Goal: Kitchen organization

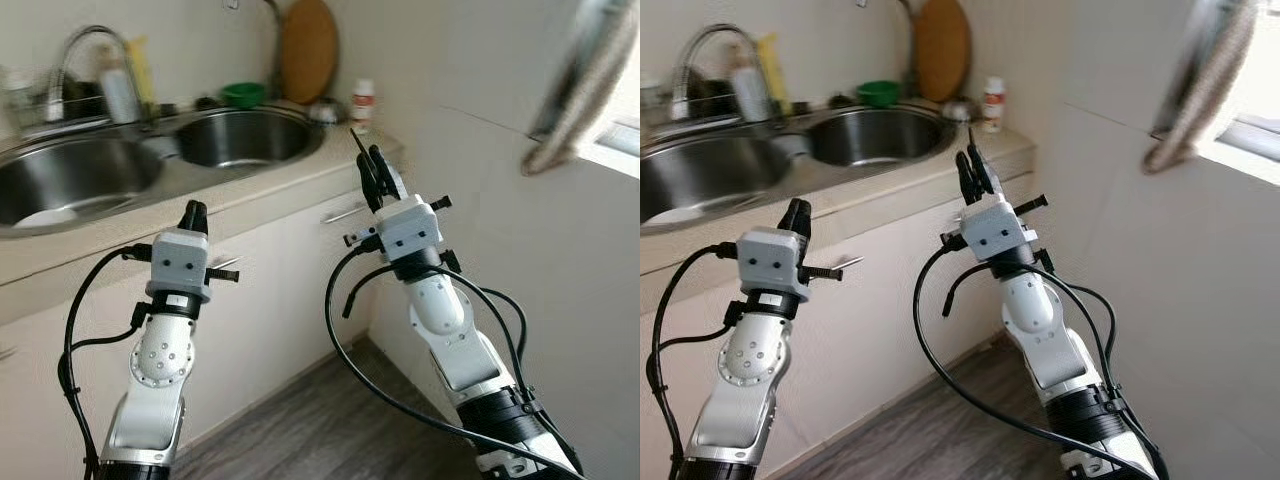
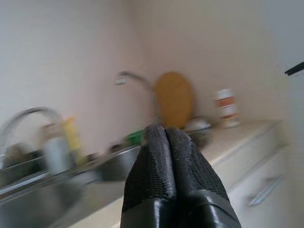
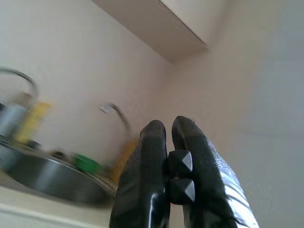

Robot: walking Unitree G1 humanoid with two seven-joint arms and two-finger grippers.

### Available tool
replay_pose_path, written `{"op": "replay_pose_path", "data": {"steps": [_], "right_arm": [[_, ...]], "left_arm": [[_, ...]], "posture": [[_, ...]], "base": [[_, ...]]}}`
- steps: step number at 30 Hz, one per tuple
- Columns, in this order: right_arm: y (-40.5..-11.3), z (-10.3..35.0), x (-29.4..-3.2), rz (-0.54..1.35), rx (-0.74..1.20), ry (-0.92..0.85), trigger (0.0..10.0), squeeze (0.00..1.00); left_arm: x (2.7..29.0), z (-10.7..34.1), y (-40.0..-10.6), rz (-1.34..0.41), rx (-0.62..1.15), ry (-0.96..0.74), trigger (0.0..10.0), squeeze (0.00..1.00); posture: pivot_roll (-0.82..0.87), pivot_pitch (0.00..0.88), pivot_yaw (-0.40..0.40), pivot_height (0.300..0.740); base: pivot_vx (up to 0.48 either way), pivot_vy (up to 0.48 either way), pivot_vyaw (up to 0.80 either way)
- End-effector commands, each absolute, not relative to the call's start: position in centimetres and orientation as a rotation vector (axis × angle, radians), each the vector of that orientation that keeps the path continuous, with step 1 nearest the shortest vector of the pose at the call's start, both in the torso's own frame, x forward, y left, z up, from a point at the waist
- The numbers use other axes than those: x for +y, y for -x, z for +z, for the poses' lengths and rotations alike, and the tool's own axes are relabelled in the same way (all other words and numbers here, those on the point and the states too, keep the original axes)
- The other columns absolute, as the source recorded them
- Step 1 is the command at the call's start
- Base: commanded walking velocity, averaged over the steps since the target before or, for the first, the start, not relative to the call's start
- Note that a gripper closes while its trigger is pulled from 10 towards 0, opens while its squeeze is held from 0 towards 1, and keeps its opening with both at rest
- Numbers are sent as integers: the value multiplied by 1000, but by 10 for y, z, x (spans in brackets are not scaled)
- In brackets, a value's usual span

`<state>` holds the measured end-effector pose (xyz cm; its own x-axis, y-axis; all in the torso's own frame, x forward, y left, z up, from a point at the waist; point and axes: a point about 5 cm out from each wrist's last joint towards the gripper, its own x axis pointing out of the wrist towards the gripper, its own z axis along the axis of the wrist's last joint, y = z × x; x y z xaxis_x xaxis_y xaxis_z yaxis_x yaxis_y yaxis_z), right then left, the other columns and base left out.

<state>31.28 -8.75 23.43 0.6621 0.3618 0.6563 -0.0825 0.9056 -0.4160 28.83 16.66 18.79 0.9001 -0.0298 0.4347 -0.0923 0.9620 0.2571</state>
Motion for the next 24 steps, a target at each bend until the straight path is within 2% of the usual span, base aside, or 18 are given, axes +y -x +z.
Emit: {"op": "replay_pose_path", "data": {"steps": [1, 24], "right_arm": [[-314, 240, -87, 264, -817, 352, 10000, 0], [-324, 236, -79, 328, -736, 282, 10000, 0]], "left_arm": [[163, 193, -288, 17, -471, -286, 10000, 0], [156, 200, -290, -3, -491, -302, 10000, 0]], "posture": [[-46, 0, -23, 740], [-32, 0, -34, 740]], "base": [[424, 0, 0], [394, 0, 795]]}}
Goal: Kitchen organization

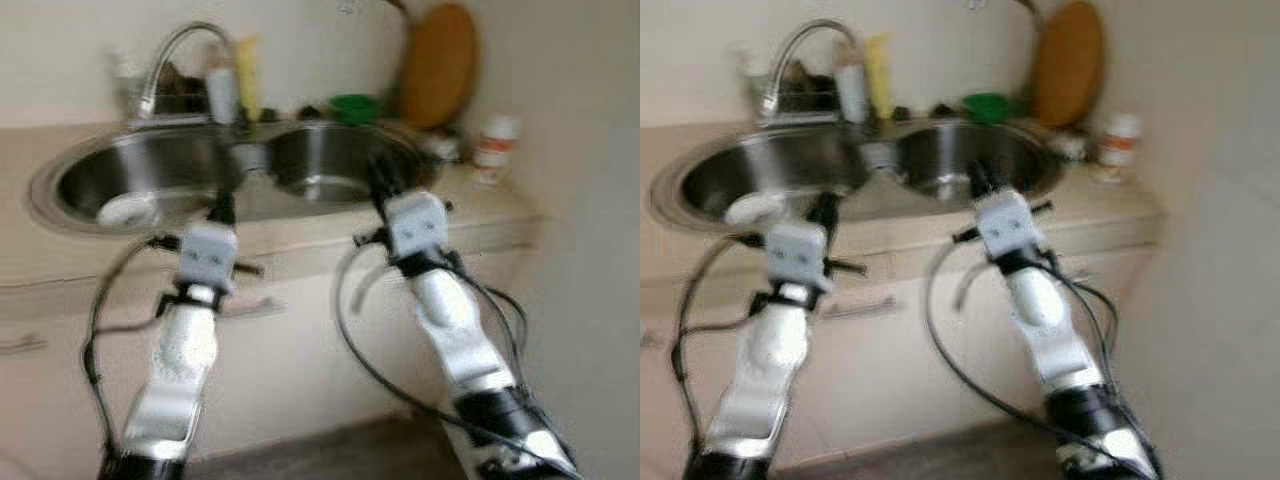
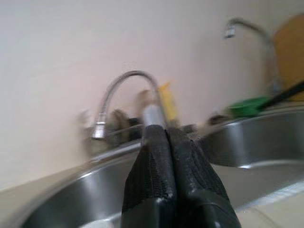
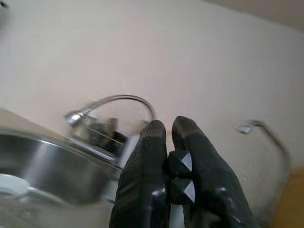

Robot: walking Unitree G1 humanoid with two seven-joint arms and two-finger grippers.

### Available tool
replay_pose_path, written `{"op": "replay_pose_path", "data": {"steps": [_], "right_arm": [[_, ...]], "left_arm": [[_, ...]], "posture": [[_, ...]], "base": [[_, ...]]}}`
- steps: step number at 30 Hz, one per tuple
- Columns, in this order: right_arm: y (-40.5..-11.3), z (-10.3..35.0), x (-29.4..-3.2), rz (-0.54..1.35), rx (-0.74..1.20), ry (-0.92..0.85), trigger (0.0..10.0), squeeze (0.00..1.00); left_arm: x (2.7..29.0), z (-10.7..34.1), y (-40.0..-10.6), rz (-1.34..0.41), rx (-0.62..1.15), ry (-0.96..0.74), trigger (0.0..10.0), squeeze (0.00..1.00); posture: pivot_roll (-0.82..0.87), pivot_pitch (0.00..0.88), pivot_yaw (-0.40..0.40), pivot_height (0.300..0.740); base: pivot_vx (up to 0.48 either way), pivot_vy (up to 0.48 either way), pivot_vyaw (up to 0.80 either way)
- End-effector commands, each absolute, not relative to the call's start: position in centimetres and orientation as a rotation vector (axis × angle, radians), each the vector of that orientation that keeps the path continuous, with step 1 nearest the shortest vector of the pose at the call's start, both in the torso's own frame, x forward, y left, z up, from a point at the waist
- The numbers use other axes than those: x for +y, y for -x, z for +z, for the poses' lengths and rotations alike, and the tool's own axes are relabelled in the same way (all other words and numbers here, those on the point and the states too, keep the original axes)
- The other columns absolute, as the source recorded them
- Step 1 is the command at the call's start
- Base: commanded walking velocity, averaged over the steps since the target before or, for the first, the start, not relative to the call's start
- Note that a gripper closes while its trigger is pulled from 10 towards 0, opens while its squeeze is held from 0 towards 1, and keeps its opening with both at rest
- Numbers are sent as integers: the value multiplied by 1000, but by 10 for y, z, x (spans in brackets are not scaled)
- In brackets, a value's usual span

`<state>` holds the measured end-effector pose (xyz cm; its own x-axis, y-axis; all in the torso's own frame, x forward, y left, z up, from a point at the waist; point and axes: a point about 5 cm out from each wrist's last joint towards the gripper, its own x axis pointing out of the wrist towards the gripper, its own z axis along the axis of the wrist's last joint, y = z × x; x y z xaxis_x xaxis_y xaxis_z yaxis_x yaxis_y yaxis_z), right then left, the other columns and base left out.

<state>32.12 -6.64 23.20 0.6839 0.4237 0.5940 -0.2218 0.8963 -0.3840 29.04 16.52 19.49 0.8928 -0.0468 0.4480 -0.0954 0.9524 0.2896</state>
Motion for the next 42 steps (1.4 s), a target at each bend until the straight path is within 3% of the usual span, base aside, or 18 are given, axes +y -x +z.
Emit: {"op": "replay_pose_path", "data": {"steps": [1, 5, 19, 25, 41, 42], "right_arm": [[-325, 236, -79, 329, -734, 276, 10000, 0], [-325, 239, -80, 316, -746, 257, 10000, 0], [-343, 241, -103, 166, -675, 253, 10000, 0], [-368, 224, -121, 65, -471, 295, 10000, 0], [-411, 200, -139, 85, 11, 183, 10000, 0], [-412, 200, -140, 82, 26, 176, 10000, 396]], "left_arm": [[156, 200, -290, -2, -492, -303, 10000, 0], [156, 201, -291, 1, -497, -307, 10000, 0], [155, 199, -291, -7, -484, -317, 10000, 0], [156, 197, -293, -9, -468, -321, 10000, 0], [149, 197, -294, -31, -466, -317, 10000, 0], [148, 197, -294, -32, -466, -317, 10000, 0]], "posture": [[-31, 0, -35, 740], [-29, 0, -37, 740], [-23, 0, -39, 740], [-17, 0, -37, 740], [-5, 0, -39, 740], [-3, 0, -40, 740]], "base": [[337, 0, 800], [337, 0, 784], [304, 0, 0], [0, 0, 0], [0, 0, 0], [0, 0, 0]]}}
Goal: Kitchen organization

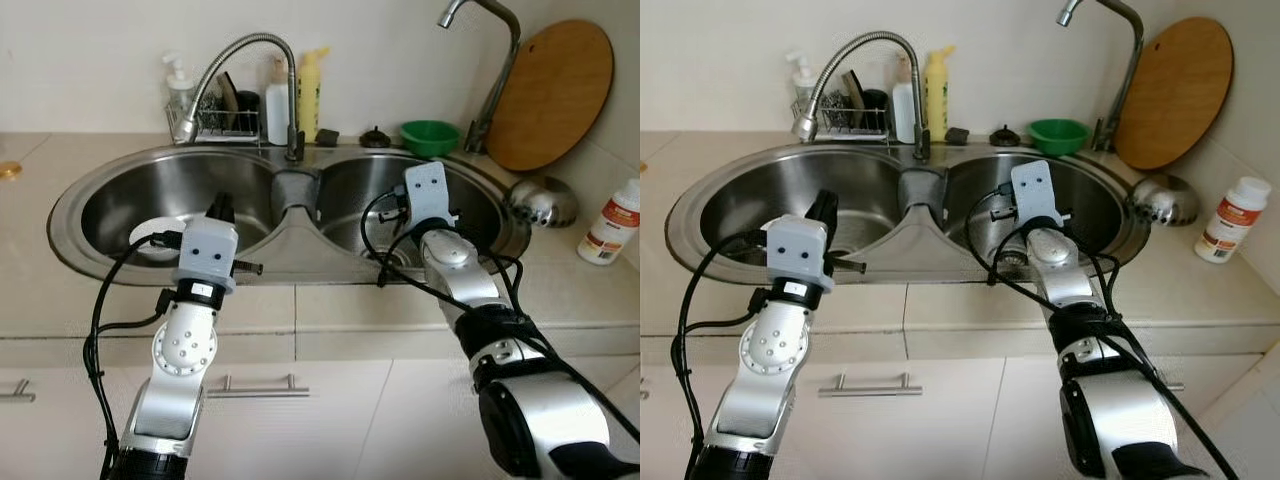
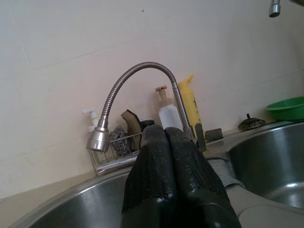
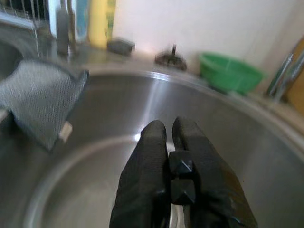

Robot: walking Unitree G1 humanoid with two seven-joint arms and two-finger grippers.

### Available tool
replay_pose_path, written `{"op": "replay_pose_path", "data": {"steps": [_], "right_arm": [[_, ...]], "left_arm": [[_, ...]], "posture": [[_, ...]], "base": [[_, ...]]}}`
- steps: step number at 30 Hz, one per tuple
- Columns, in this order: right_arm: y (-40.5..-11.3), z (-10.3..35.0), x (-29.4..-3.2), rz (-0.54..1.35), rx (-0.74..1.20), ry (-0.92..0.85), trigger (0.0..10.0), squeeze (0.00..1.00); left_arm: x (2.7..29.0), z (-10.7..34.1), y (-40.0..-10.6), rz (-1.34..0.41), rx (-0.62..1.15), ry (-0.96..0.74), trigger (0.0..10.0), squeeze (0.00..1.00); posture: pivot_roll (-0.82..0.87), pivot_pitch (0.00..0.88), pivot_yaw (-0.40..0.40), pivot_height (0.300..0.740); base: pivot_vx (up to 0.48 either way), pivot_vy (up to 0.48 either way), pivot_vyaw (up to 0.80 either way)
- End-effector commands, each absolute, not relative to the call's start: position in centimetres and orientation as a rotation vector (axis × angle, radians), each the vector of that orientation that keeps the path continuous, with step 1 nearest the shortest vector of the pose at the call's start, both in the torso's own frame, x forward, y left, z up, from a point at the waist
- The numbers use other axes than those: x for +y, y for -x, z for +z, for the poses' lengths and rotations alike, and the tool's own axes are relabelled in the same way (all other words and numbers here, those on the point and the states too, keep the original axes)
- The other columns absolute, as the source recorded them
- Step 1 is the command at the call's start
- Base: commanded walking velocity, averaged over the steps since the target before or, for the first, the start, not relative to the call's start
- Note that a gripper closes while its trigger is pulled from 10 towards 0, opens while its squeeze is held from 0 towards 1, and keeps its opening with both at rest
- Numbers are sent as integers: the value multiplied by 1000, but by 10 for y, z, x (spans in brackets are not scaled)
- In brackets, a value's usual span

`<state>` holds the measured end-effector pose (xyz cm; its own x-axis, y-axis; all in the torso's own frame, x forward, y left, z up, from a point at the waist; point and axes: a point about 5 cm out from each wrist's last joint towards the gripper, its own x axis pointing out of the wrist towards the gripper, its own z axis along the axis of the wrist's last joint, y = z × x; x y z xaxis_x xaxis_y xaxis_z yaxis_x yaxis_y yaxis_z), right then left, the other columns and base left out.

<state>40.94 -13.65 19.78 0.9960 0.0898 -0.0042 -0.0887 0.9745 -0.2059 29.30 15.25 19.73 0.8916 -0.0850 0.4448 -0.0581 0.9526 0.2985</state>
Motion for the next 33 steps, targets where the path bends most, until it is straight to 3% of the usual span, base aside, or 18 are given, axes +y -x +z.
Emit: {"op": "replay_pose_path", "data": {"steps": [1, 14, 25, 26, 27, 28, 30, 33], "right_arm": [[-413, 201, -141, 84, 28, 170, 10000, 1000], [-411, 204, -129, 134, -47, 52, 10000, 1000], [-399, 226, -133, 60, -260, -75, 10000, 1000], [-392, 228, -132, 71, -325, -118, 10000, 714], [-389, 227, -131, 74, -338, -133, 10000, 616], [-388, 226, -131, 74, -340, -139, 10000, 616], [-386, 222, -129, 77, -338, -153, 10000, 4], [-384, 221, -127, 82, -340, -156, 10000, 0]], "left_arm": [[148, 197, -294, -33, -467, -317, 10000, 0], [147, 193, -292, -34, -455, -315, 10000, 0], [145, 191, -290, -49, -446, -285, 10000, 0], [144, 192, -290, -54, -445, -302, 10000, 0], [143, 192, -290, -58, -446, -319, 10000, 0], [142, 192, -290, -60, -447, -332, 10000, 0], [141, 193, -290, -63, -453, -325, 10000, 0], [141, 193, -290, -64, -458, -321, 10000, 0]], "posture": [[1, 0, -43, 740], [3, 0, -44, 740], [-8, 0, -44, 740], [-7, 0, -44, 740], [-8, 0, -43, 740], [-8, 0, -43, 740], [-9, 0, -42, 740], [-12, 0, -41, 740]], "base": [[0, 0, 0], [0, 0, 0], [0, 0, 0], [0, 371, 0], [0, 442, 0], [0, 442, 0], [0, 472, 0], [0, 470, 0]]}}
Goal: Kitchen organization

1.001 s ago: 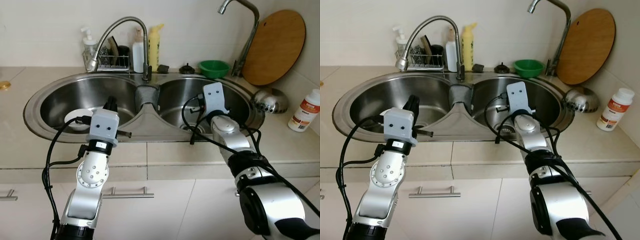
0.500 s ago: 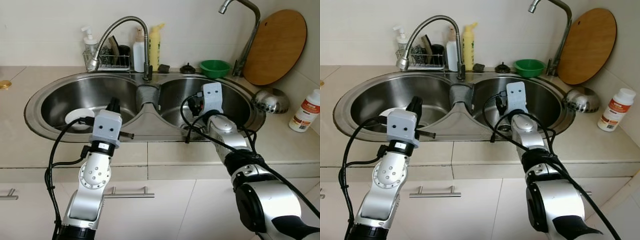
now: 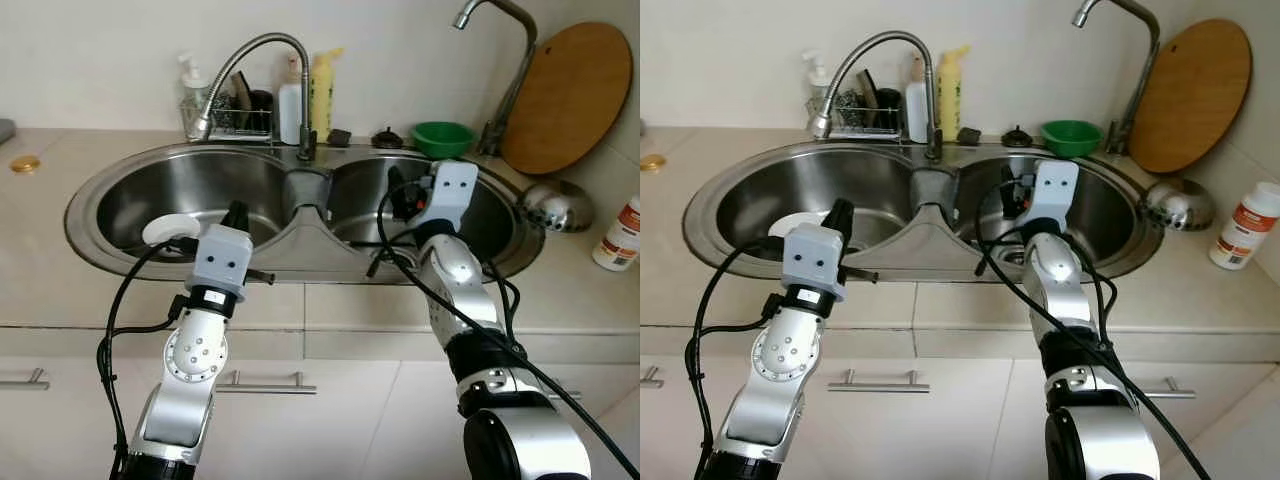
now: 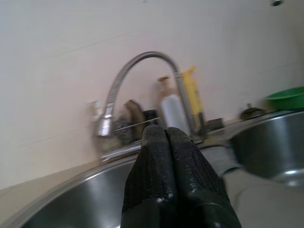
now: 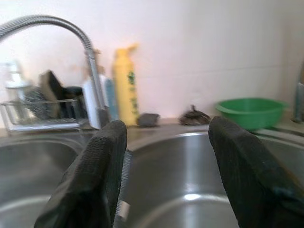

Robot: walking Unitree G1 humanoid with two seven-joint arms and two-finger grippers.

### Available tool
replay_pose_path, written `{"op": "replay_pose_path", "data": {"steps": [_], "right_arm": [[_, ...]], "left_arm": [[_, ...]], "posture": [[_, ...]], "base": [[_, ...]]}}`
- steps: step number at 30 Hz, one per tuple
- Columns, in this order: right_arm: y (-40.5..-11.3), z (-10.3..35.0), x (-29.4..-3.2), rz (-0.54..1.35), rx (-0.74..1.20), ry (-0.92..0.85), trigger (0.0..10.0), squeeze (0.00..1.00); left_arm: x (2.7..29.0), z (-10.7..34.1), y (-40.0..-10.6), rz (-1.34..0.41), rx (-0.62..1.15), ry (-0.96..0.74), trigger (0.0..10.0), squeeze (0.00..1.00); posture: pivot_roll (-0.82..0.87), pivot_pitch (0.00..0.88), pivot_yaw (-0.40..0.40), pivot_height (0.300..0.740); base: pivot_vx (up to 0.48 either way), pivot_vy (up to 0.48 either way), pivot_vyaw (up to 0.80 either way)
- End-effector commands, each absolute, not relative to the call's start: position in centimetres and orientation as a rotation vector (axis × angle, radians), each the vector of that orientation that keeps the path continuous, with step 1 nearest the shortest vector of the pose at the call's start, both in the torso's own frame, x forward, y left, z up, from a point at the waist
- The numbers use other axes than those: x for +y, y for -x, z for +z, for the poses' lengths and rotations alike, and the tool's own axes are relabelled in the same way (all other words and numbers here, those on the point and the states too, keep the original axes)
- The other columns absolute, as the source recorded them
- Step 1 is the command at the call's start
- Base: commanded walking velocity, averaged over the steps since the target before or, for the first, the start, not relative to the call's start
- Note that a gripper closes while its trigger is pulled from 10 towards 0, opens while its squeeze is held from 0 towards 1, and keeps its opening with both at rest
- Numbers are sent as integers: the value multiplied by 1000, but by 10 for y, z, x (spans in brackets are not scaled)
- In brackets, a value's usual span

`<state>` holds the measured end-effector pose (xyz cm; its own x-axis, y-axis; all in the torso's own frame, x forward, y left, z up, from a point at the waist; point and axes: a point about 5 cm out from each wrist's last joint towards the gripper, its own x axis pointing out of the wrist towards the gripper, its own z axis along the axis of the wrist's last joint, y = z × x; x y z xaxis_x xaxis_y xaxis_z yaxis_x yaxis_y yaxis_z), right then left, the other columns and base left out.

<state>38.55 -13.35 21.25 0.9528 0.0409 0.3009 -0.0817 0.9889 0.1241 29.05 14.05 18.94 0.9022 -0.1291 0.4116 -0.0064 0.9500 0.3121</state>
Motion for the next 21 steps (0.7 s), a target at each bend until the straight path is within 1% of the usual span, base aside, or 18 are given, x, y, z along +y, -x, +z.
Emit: {"op": "replay_pose_path", "data": {"steps": [1, 3, 12, 21], "right_arm": [[-380, 221, -124, 93, -354, -151, 10000, 0], [-373, 227, -117, 132, -408, -146, 10000, 0], [-355, 239, -112, 151, -530, -96, 10000, 0], [-343, 226, -106, 191, -515, -10, 10000, 0]], "left_arm": [[140, 194, -290, -66, -460, -319, 10000, 0], [140, 194, -290, -71, -463, -321, 10000, 0], [140, 196, -289, -70, -476, -327, 10000, 0], [138, 195, -289, -75, -475, -325, 10000, 0]], "posture": [[-14, 0, -39, 740], [-17, 0, -37, 740], [-20, 0, -39, 740], [-25, 0, -39, 740]], "base": [[0, 472, 0], [0, 472, 0], [0, 470, 0], [0, 471, 0]]}}
